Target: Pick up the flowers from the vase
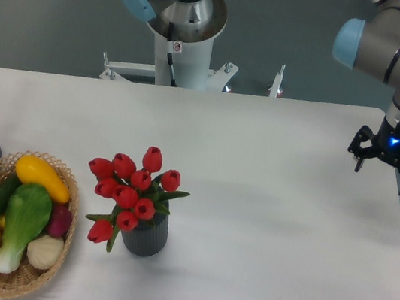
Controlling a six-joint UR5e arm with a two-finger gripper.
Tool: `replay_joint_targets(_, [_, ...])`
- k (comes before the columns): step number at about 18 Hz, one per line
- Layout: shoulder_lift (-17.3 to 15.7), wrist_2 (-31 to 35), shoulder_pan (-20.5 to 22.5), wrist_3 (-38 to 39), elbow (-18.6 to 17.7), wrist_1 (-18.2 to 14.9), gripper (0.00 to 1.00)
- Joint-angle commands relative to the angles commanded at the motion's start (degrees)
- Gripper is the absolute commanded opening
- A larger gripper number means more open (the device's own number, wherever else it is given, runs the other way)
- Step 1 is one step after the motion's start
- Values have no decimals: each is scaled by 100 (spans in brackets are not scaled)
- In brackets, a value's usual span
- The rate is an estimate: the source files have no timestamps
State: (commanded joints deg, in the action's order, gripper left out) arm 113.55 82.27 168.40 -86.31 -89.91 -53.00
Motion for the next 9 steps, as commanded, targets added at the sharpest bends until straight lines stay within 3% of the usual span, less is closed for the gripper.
replay_joint_targets(9, [-114,-9,-88,18,-79,0,100])
